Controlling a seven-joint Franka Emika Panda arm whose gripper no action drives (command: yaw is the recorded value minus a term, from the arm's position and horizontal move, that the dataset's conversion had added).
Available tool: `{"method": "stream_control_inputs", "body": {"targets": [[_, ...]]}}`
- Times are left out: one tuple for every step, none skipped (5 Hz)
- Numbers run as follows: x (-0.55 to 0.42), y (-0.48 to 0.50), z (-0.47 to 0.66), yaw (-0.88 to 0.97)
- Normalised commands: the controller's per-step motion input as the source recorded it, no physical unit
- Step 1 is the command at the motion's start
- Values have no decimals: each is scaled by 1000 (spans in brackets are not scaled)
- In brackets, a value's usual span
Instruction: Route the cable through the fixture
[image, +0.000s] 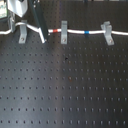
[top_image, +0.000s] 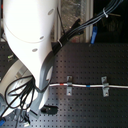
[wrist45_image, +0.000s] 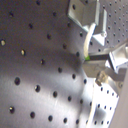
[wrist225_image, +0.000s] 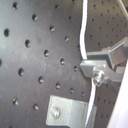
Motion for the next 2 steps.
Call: {"method": "stream_control_inputs", "body": {"targets": [[171, -89, -38, -31], [127, -91, -137, 89]]}}
